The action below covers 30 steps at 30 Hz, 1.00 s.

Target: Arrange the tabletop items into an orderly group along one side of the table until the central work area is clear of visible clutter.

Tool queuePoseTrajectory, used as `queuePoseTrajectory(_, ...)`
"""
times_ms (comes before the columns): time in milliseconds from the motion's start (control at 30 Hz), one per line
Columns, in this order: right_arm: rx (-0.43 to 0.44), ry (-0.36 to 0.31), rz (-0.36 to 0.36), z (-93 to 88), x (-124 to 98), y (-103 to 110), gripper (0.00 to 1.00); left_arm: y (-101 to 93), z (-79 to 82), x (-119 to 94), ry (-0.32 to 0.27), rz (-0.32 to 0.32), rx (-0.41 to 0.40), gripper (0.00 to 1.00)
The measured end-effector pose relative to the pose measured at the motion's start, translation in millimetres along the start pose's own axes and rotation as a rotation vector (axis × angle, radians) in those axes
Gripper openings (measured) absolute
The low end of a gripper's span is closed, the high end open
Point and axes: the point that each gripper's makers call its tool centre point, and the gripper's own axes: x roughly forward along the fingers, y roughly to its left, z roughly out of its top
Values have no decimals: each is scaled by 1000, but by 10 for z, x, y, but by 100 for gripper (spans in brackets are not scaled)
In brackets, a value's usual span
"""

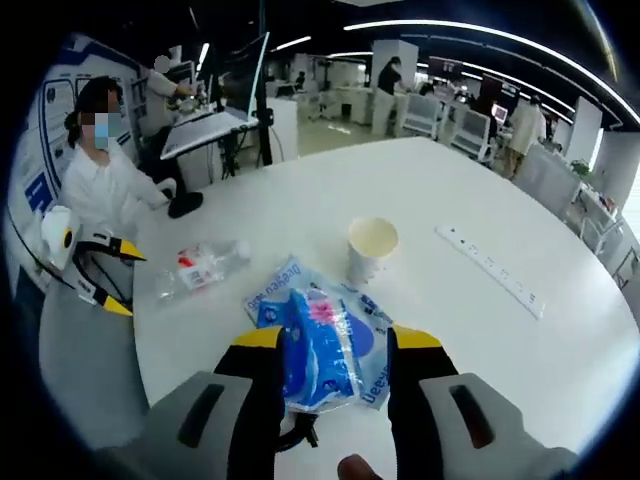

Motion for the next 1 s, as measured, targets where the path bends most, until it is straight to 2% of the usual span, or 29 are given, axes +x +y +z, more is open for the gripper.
queuePoseTrajectory(300,91,-14,-36,-265,-242,31,39,-36,23,-11,-8,-12,2,51)
queuePoseTrajectory(533,135,-14,-58,-392,-373,3,39,-37,27,-17,-9,-11,2,51)
queuePoseTrajectory(800,147,-15,-60,-410,-395,48,38,-29,18,-21,-3,-7,-4,51)
queuePoseTrajectory(1000,195,-46,-58,-439,-446,191,38,-24,39,-31,-14,-4,-21,54)
